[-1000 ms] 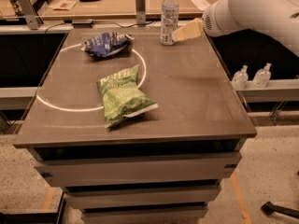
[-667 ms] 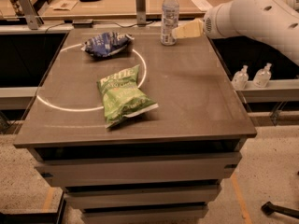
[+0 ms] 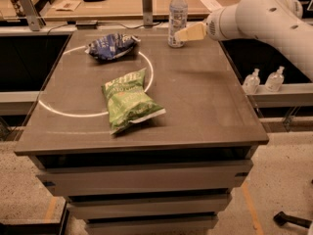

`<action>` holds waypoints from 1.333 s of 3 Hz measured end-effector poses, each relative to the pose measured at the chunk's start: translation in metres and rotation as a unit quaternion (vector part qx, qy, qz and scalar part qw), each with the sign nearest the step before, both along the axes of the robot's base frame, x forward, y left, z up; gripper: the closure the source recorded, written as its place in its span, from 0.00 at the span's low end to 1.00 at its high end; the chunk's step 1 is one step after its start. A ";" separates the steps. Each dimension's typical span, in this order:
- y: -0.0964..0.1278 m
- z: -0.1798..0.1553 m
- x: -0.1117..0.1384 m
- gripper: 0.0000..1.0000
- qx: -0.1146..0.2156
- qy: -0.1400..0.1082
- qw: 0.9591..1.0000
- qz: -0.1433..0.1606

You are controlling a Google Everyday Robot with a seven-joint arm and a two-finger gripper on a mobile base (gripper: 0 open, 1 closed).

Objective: Move blue plastic bottle near green rice chip bag

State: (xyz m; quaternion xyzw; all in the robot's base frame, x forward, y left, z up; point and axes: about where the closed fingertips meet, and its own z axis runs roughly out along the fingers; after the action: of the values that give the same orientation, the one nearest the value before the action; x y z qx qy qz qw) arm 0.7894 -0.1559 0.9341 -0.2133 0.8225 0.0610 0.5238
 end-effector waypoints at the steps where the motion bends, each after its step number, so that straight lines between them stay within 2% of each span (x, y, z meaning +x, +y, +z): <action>1: 0.008 -0.007 0.020 0.00 -0.010 0.005 1.000 0.014; 3: 0.028 -0.023 0.061 0.00 -0.023 0.018 0.999 0.013; 4: 0.032 -0.031 0.082 0.00 -0.016 0.013 1.000 0.019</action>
Offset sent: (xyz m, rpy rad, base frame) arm 0.0641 0.0223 -0.0146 -0.0506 0.0303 0.0351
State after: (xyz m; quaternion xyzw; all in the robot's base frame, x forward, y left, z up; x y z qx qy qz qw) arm 0.8710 -0.1240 0.9031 -0.2363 0.8258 0.0608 0.5084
